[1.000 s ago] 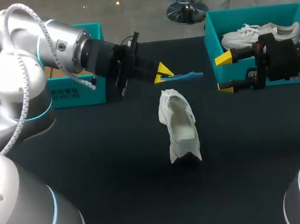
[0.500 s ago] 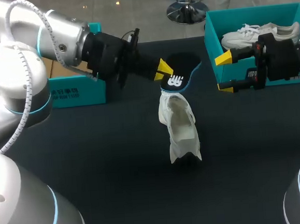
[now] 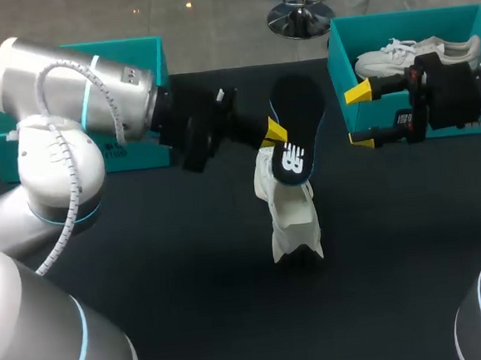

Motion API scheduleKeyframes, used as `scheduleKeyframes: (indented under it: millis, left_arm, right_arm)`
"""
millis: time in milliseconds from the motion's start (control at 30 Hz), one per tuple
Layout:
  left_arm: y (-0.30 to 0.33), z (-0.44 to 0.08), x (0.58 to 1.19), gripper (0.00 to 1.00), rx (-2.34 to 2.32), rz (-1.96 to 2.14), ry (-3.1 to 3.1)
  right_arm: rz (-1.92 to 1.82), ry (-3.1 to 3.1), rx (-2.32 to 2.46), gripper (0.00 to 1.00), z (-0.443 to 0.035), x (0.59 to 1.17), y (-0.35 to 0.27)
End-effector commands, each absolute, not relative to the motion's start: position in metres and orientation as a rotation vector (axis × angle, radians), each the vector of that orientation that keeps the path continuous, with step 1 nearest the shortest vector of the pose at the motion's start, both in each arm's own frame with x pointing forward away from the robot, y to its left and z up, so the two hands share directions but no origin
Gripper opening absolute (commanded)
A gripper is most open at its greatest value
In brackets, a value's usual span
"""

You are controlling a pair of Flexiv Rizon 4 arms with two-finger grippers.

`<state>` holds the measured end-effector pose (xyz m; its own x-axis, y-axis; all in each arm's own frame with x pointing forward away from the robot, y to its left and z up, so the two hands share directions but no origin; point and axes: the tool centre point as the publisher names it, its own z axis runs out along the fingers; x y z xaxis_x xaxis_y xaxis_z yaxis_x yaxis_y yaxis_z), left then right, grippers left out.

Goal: Take the shoe out of the shoebox, open the shoe tongue, remove and reinsert the insole, then place the shoe into the shoebox

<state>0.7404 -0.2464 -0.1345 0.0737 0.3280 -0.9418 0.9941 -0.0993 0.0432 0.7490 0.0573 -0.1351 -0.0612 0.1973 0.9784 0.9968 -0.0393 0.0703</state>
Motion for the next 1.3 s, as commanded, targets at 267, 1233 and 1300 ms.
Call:
scheduleKeyframes:
  millis: [267,1233,1300]
  left_arm:
    - [-0.278,-0.15,0.739,0.0,1.518,-0.966,1.303]
    - [-0.289,-0.148,0.734,0.0,1.422,-0.974,1.301]
    - [-0.288,-0.148,0.734,0.0,1.419,-0.974,1.303]
  right_arm:
    - [-1.165,-1.373,-1.366,1.0,-0.136,0.763,0.074]
    - [-1.195,-1.297,-1.41,0.0,-0.147,0.772,0.084]
    - [-1.196,-1.296,-1.412,0.0,-0.147,0.772,0.084]
